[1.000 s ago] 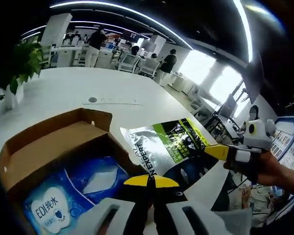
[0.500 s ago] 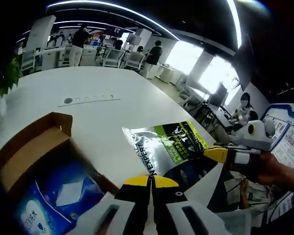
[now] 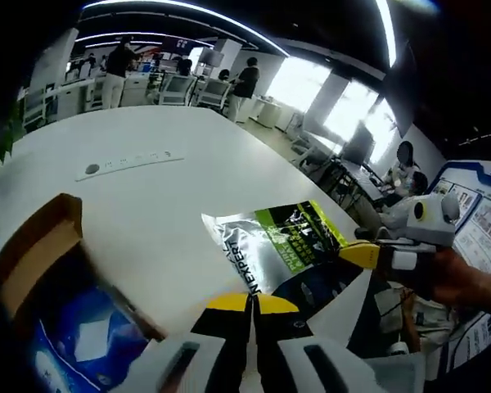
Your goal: Operate the shoe box by opening the lid, removing the specified soft item, and placing it in the target area until the item is outside and the box remains undamaged.
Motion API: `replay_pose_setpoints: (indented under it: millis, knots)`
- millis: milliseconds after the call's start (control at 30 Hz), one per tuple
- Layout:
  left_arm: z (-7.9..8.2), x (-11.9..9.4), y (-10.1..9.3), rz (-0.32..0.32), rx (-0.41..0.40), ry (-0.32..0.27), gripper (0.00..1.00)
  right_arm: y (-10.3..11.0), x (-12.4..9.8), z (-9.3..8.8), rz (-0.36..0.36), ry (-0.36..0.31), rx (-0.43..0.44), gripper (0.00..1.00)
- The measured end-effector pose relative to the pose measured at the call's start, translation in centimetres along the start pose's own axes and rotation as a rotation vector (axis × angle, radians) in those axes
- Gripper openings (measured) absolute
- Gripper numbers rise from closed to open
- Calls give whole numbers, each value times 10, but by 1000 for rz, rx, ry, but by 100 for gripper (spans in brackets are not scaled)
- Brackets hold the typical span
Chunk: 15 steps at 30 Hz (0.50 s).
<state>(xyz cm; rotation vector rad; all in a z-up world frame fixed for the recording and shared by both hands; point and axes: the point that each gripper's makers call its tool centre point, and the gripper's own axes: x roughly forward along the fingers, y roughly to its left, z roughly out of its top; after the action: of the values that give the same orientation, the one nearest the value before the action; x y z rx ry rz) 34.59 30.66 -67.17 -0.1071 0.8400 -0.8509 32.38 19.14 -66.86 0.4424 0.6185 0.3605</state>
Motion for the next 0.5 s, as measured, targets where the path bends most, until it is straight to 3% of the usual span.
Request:
replay_pose_setpoints:
  millis: [500]
  knots:
    - [-1,26,13,35,65,73,1,-27,30,3,0,63,-7,0]
